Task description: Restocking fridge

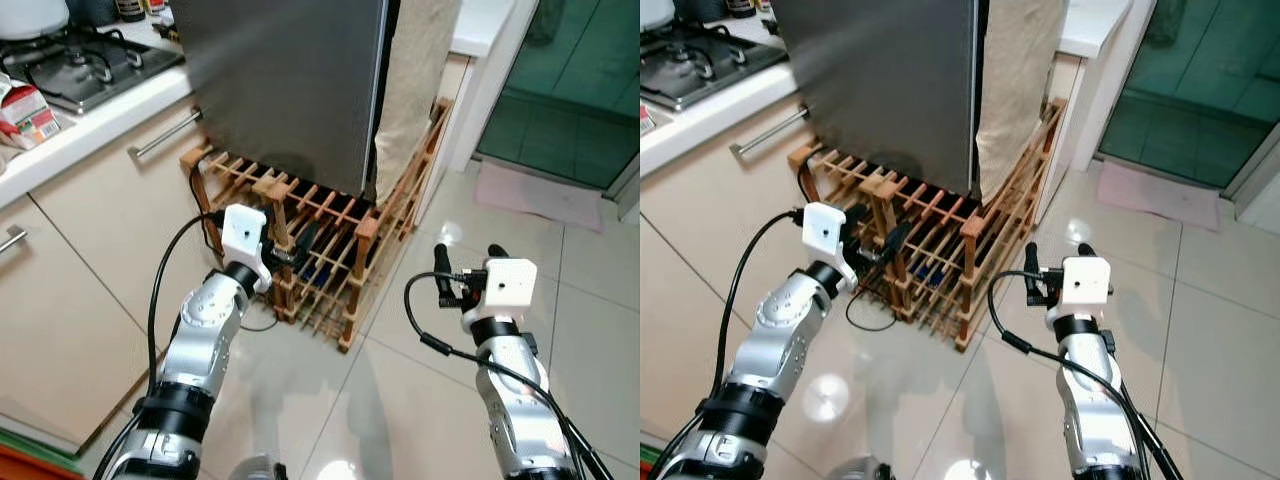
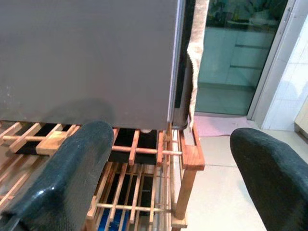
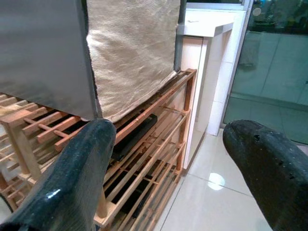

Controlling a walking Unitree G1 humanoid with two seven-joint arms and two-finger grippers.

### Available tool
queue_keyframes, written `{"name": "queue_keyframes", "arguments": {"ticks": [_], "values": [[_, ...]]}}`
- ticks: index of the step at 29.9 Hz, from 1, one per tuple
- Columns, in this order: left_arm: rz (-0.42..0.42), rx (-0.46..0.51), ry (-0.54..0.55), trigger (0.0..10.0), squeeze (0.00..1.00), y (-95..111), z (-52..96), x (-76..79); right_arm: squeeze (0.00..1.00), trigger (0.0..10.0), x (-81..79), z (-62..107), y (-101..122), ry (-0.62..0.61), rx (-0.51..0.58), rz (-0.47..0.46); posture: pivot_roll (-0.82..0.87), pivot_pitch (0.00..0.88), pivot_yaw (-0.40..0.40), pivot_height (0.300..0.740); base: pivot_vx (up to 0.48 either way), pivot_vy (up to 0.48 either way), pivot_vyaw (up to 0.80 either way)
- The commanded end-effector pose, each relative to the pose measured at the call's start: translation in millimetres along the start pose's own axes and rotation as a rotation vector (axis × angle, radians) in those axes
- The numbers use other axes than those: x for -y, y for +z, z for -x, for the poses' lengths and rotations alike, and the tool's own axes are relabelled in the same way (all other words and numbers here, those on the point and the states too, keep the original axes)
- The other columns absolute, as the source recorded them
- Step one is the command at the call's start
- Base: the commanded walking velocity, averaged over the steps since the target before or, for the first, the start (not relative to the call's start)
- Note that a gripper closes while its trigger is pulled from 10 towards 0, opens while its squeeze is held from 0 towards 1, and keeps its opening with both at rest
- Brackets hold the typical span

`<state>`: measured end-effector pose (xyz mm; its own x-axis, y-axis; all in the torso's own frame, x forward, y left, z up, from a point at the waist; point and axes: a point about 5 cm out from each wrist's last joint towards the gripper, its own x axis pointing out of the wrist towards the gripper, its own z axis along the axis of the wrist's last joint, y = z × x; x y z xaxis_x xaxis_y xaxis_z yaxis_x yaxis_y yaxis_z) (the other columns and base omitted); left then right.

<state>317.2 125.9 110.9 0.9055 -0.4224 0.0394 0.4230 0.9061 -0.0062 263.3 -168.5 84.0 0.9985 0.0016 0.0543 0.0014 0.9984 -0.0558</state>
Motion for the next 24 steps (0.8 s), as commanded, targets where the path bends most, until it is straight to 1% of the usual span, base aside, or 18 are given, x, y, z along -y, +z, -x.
{"name": "queue_keyframes", "arguments": {"ticks": [1,6,11,14,19,21,23,24], "values": [[-0.007,0.061,-0.006,10.0,0.00,13.4,-3.4,4.0,0.00,10.0,1.8,-1.2,-1.2,-0.002,-0.011,0.001,-0.07,0.000,0.000,0.740,0.345,-0.330,0.00],[-0.010,0.083,-0.016,10.0,0.00,17.2,-6.4,10.4,0.00,10.0,3.8,-4.9,-0.4,-0.009,-0.009,0.015,-0.07,0.000,-0.001,0.740,0.389,-0.278,0.00],[-0.010,0.090,-0.013,10.0,0.00,19.7,-9.1,11.3,0.00,10.0,5.0,-7.6,0.5,-0.004,-0.003,0.023,-0.07,0.000,-0.002,0.740,0.416,0.000,0.00],[-0.016,0.074,0.008,10.0,0.00,18.6,-9.9,8.8,0.00,10.0,4.7,-8.5,0.6,0.002,-0.001,0.025,-0.07,0.000,-0.002,0.740,0.442,0.000,0.00],[-0.020,0.074,0.013,10.0,0.00,19.8,-12.2,7.9,0.00,10.0,4.2,-8.3,-0.3,0.009,-0.001,0.025,-0.07,0.000,-0.001,0.740,0.477,0.000,0.00],[-0.034,0.076,0.030,10.0,0.00,21.1,-13.2,6.5,0.00,10.0,3.8,-8.0,-0.9,0.010,-0.003,0.025,-0.07,0.000,0.002,0.740,0.480,0.000,0.00],[-0.017,0.047,0.104,10.0,0.00,19.7,-15.2,-1.6,0.00,10.0,3.8,-7.6,-1.8,0.010,-0.004,0.026,-0.07,0.000,0.004,0.740,0.169,0.000,0.00],[-0.020,0.040,0.122,10.0,0.00,19.4,-15.5,-3.8,0.00,10.0,3.9,-7.3,-2.1,0.010,-0.004,0.026,-0.07,0.000,0.004,0.740,0.000,0.000,0.00]]}}
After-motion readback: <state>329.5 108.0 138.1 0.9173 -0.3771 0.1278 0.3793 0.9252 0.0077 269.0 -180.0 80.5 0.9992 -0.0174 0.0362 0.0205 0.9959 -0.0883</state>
